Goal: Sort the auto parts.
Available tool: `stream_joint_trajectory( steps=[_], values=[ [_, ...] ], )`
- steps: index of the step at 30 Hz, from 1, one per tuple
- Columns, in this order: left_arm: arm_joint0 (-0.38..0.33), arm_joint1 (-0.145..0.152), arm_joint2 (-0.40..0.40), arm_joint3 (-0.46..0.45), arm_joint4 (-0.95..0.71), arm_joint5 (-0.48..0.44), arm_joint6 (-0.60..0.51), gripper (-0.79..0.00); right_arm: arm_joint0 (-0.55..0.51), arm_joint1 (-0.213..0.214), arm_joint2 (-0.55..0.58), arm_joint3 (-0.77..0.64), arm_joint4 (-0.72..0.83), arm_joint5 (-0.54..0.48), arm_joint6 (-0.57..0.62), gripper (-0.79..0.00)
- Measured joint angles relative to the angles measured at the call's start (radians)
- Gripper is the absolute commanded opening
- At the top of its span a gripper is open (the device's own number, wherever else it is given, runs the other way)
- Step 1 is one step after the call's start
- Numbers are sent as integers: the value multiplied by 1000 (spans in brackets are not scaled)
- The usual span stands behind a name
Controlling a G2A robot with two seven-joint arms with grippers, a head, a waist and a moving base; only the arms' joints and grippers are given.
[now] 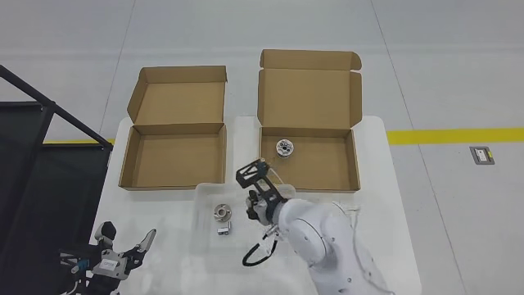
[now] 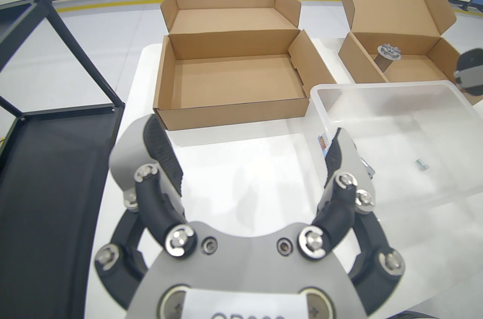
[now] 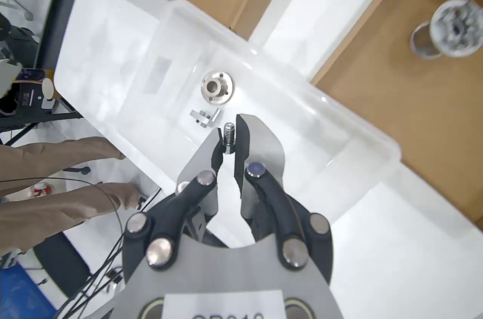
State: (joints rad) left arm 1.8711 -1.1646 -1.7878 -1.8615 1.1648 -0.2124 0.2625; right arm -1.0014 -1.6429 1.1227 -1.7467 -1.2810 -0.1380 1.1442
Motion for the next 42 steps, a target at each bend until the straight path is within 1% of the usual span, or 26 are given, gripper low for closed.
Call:
stream_joint_trajectory(
  steps=[2,6,17,20,24,26,27,30,31,38,42],
  values=[
    [0,0,0,0,0,0,0,0,-1,9,36,-10,-15,-56,-62,-785],
    [0,0,0,0,0,0,0,0,25,18,73,31,-41,-92,-141,-785],
    [0,0,0,0,0,0,0,0,26,19,78,39,-36,-91,-147,-785],
    [0,0,0,0,0,0,0,0,23,19,94,84,-19,-39,-190,-785],
    [0,0,0,0,0,0,0,0,77,16,114,199,-27,64,-250,-785],
    [-5,-1,-1,1,-9,6,-5,0,123,13,115,285,-38,114,-276,-785],
    [-7,-2,-2,2,-12,9,-7,0,143,12,115,323,-33,118,-286,-785],
    [-5,-3,-7,8,-20,3,-4,0,204,14,134,447,16,70,-307,-785],
    [-2,-3,-10,10,-21,-1,0,0,229,17,146,495,13,71,-310,-785],
    [2,-7,-17,15,-37,3,-3,0,363,21,157,736,-54,164,-299,-785],
    [2,-7,-17,15,-37,3,-3,0,419,20,155,839,-49,169,-301,-785]
  ],
)
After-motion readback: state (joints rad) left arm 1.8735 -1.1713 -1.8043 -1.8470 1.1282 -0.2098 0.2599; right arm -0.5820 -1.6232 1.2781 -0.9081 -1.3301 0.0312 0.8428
